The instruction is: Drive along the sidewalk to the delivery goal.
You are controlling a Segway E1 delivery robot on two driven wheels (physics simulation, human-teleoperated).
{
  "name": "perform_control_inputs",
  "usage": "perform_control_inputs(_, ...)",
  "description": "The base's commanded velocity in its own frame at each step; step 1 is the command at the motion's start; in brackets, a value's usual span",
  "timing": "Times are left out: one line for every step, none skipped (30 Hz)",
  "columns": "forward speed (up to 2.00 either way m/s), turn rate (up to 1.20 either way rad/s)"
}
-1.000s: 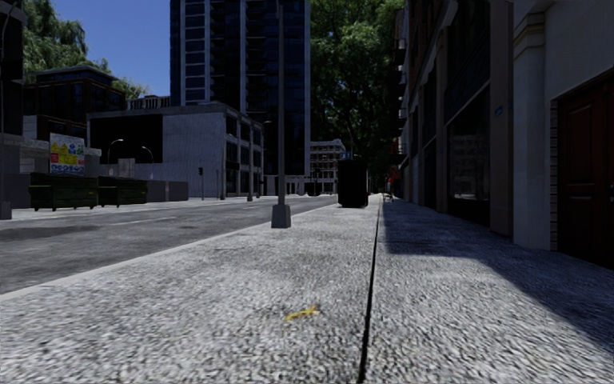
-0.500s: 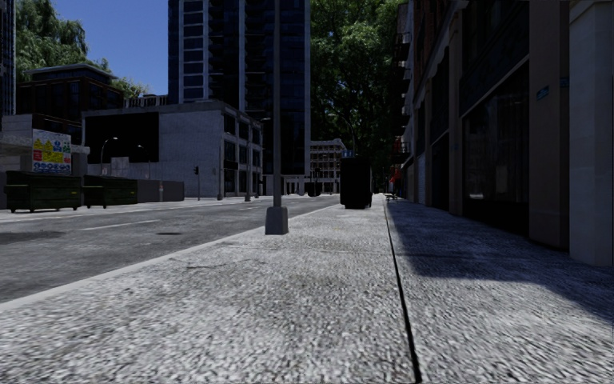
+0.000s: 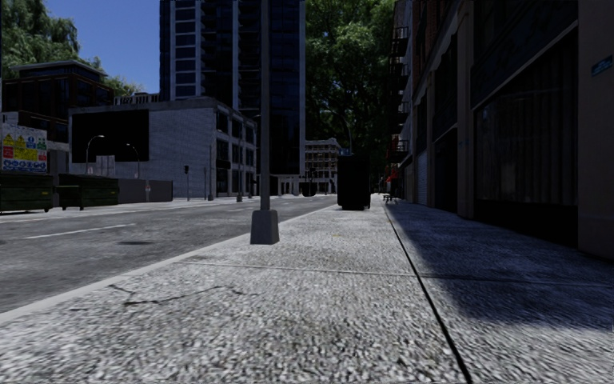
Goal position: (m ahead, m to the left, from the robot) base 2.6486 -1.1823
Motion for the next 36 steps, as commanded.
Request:
perform_control_inputs(2.0, -1.2)
perform_control_inputs(2.0, -1.2)
perform_control_inputs(2.0, -1.2)
perform_control_inputs(2.0, -1.2)
perform_control_inputs(2.0, -1.2)
perform_control_inputs(2.0, -1.18)
perform_control_inputs(2.0, 0.0)
perform_control_inputs(2.0, 0.0)
perform_control_inputs(2.0, 0.0)
perform_control_inputs(2.0, 0.0)
perform_control_inputs(2.0, 0.0)
perform_control_inputs(2.0, 0.0)
perform_control_inputs(2.0, 0.0)
perform_control_inputs(2.0, 0.0)
perform_control_inputs(2.0, -0.24)
perform_control_inputs(2.0, -0.68)
perform_control_inputs(2.0, -1.2)
perform_control_inputs(2.0, -1.2)
perform_control_inputs(2.0, -1.2)
perform_control_inputs(2.0, -1.2)
perform_control_inputs(2.0, -1.13)
perform_control_inputs(2.0, -0.34)
perform_control_inputs(2.0, 0.0)
perform_control_inputs(2.0, 0.0)
perform_control_inputs(2.0, 0.0)
perform_control_inputs(2.0, 0.0)
perform_control_inputs(2.0, 0.0)
perform_control_inputs(2.0, 0.0)
perform_control_inputs(2.0, 0.0)
perform_control_inputs(2.0, 0.0)
perform_control_inputs(2.0, -0.76)
perform_control_inputs(2.0, -1.2)
perform_control_inputs(2.0, -1.2)
perform_control_inputs(2.0, -1.2)
perform_control_inputs(2.0, -1.2)
perform_control_inputs(2.0, 0.0)
